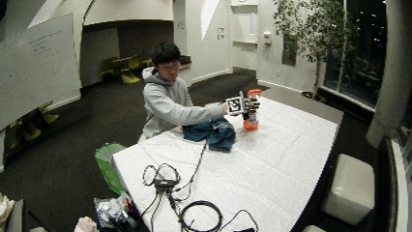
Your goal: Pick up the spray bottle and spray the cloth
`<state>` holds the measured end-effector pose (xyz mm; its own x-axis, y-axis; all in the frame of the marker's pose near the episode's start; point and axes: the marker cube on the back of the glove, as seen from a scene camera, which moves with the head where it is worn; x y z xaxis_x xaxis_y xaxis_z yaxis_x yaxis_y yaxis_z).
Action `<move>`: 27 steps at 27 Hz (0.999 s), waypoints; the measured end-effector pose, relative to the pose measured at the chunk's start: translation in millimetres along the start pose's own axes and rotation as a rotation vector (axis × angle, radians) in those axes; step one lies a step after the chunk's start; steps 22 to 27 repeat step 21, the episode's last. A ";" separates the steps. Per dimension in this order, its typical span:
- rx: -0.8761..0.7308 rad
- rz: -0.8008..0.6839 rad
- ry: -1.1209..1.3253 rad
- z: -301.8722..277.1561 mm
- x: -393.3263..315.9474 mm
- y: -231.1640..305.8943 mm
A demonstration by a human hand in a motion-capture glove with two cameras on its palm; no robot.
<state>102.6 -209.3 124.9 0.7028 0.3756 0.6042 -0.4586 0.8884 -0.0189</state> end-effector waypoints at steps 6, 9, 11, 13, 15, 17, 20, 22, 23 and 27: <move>0.113 -0.036 -0.003 -42.4 -10.1 25.7; 0.121 -0.059 0.018 -55.2 -13.6 41.7; 0.120 -0.075 0.036 -60.3 -15.0 52.1; 0.120 -0.088 0.049 -63.5 -16.2 61.5; 0.122 -0.097 0.054 -64.8 -17.4 69.8; 0.121 -0.104 0.053 -65.5 -18.4 76.0; 0.110 -0.116 0.052 -66.5 -21.1 81.5; 0.108 -0.118 0.051 -66.6 -21.7 82.3; 0.108 -0.118 0.051 -66.6 -21.7 82.3; 0.108 -0.118 0.051 -66.6 -21.7 82.3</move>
